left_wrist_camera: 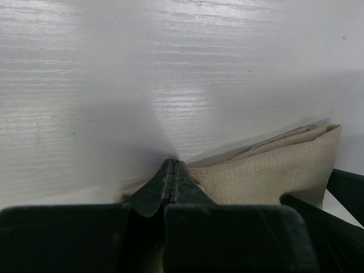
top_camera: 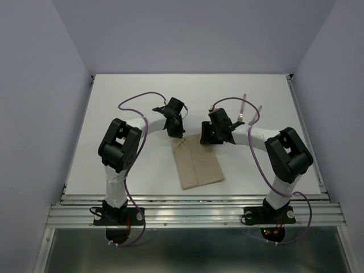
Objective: Fold the napkin into a case and place the utensils inside
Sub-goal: Pick up the 2/3-rectangle-folded napkin at the center of the board.
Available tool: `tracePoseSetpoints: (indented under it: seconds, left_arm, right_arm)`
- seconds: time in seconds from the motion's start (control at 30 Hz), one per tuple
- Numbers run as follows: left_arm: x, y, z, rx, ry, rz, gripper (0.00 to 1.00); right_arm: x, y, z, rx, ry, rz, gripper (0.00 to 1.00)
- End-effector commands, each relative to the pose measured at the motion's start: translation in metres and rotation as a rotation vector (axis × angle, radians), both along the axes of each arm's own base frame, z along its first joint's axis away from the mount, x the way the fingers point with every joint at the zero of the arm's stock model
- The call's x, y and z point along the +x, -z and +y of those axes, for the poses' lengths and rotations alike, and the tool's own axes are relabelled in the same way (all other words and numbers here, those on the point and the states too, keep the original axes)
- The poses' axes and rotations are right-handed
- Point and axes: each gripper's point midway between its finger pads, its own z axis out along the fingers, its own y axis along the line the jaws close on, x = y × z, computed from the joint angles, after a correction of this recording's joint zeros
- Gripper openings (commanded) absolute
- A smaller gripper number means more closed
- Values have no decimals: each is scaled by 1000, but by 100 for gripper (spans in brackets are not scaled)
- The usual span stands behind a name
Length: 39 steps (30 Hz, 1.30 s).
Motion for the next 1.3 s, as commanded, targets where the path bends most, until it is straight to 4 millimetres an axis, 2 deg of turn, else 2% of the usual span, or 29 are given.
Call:
tracePoseSetpoints:
  seconds: [0.0, 0.1, 0.23, 0.27, 0.33, 0.4, 0.5, 0.63, 0.73, 0.77, 0.83, 0.87, 1.03, 1.27]
  left_arm:
    - [-19, 17, 13, 79, 22, 83, 0]
    - [-20, 17, 13, 79, 24, 85, 0]
    - [-20, 18, 13, 76, 24, 87, 0]
    - [-20, 19, 13, 76, 24, 87, 0]
    - [-21, 20, 13, 76, 23, 90, 0]
    - [-21, 19, 13, 76, 25, 90, 0]
    - [-21, 19, 12, 75, 24, 91, 0]
    - [-21, 18, 13, 71, 24, 93, 0]
    - [-22, 18, 11, 65, 29, 97, 0]
    - [-22, 17, 11, 64, 28, 96, 0]
    - [-23, 16, 11, 64, 28, 96, 0]
    - [-24, 16, 12, 65, 28, 97, 0]
    - [-27, 18, 12, 60, 27, 104, 0]
    - [-33, 22, 13, 51, 24, 117, 0]
  right_arm:
    - [1, -15, -23, -64, 72, -64, 59]
    - [-4, -13, -29, -87, 70, -60, 63]
    - [-14, 3, -22, -76, 16, -1, 63]
    - [-19, 10, -17, -57, -9, 28, 60]
    - [-27, 9, 2, 38, -74, 52, 58]
    - [-28, 9, 12, 91, -97, 55, 58]
    - [-27, 7, 18, 120, -104, 54, 53]
    - [-21, 7, 16, 111, -75, 41, 36]
    - [-16, 1, 16, 118, -45, 23, 22]
    - [-13, -1, 14, 111, -28, 12, 13]
    - [-9, -10, 14, 121, -15, -12, 3]
    - [-8, -14, 15, 128, -12, -22, 1]
    - [-3, -35, 21, 134, -3, -71, 1]
    - [-9, -55, 38, 154, -32, -98, 1]
